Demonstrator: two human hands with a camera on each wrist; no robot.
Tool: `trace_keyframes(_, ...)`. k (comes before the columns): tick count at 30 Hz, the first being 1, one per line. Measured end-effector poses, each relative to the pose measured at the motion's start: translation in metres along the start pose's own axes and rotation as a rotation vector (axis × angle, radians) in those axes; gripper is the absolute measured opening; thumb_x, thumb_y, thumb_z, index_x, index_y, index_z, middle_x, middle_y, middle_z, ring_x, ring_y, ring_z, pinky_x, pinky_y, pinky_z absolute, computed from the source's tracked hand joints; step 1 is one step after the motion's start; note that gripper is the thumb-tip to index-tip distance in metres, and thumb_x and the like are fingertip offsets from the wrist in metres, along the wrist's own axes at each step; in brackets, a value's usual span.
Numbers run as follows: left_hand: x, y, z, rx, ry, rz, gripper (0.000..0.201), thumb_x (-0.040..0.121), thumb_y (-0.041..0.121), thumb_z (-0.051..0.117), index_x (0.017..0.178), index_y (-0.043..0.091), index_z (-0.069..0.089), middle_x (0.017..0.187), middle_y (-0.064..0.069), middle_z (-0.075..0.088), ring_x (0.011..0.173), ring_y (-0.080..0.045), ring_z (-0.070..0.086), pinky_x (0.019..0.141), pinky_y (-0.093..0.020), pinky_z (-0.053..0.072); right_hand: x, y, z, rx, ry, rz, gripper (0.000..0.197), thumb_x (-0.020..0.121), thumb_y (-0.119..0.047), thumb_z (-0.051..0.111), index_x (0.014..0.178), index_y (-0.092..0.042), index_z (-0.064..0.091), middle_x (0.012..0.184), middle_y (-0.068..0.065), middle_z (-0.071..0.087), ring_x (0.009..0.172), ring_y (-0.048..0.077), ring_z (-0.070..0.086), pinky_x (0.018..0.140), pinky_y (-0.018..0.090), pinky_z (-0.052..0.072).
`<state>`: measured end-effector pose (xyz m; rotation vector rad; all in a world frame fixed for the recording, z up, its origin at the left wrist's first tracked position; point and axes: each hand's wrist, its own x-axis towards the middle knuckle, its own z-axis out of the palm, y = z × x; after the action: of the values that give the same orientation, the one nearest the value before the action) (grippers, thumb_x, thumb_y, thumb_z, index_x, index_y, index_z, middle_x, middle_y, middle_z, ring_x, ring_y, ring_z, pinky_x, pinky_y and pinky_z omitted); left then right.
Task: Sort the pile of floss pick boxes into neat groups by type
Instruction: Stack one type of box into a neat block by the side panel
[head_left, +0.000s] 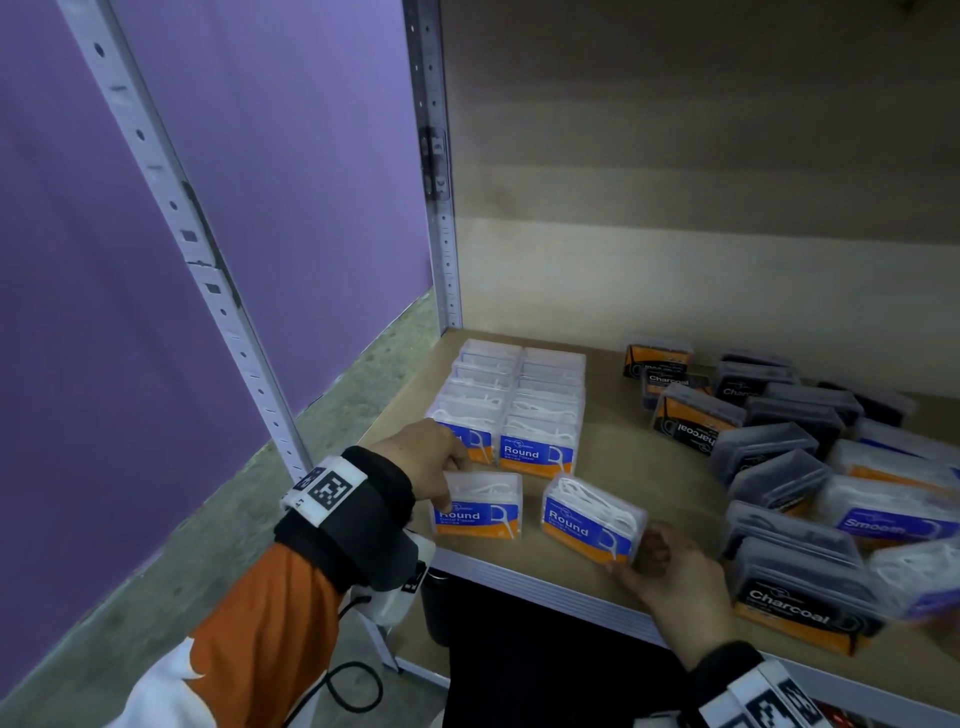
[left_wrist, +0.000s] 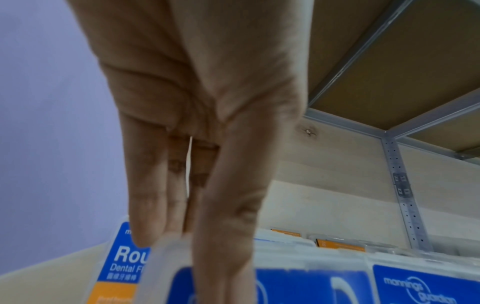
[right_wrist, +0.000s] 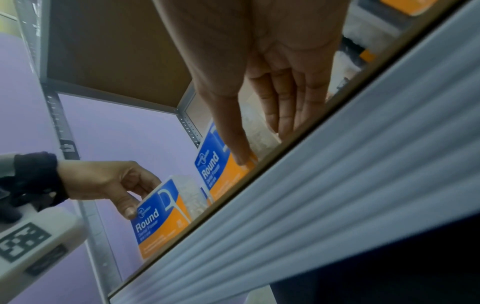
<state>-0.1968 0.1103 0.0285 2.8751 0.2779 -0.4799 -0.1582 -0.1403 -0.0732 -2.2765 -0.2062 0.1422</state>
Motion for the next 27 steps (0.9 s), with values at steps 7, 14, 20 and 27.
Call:
trace_keyframes(7,0.000,0.000,0.001,0.005,-0.017,0.009,0.052,0.078,0.012,0.074,0.127,0.016,0.057,0.128,-0.003,0.057,0.119,-0.019,0.052,0.094,-0.022,0.042,0.001,-0.026,-0.013,-0.264,-0.027,-0.163,0.070,0.078,-0.021,0.072,0.139,-0.008,0.040,0.136,0.011,0.048,0.127,0.026,0.043,0.102,0.025,0.032)
trace_keyframes(14,-0.001,-0.009,0.003,-0.032,-0.015,0.062,0.050,0.080,0.013,0.071,0.128,0.018,0.057,0.131,-0.003,0.050,0.118,-0.019,0.050,0.092,-0.020,0.040,0.008,-0.058,-0.026,-0.568,-0.216,-0.282,0.044,0.090,-0.026,0.054,0.132,-0.019,0.046,0.129,0.003,0.046,0.123,0.019,0.042,0.092,0.021,0.035)
trace_keyframes(20,0.002,-0.015,-0.001,-0.011,0.015,0.092,0.052,0.082,0.010,0.069,0.131,0.018,0.055,0.131,-0.006,0.049,0.120,-0.020,0.048,0.090,-0.018,0.038,0.013,-0.075,-0.028,-0.568,-0.269,-0.283,0.031,0.089,-0.022,0.053,0.119,-0.015,0.054,0.118,0.003,0.050,0.116,0.021,0.050,0.084,0.022,0.040)
trace_keyframes(27,0.009,-0.021,-0.009,0.057,0.032,0.077,0.053,0.084,0.008,0.066,0.134,0.015,0.051,0.136,-0.006,0.045,0.124,-0.020,0.045,0.096,-0.022,0.038,0.022,-0.091,-0.019,-0.515,-0.282,-0.321,0.033,0.090,-0.017,0.054,0.124,-0.014,0.053,0.127,0.006,0.049,0.117,0.019,0.050,0.090,0.020,0.040)
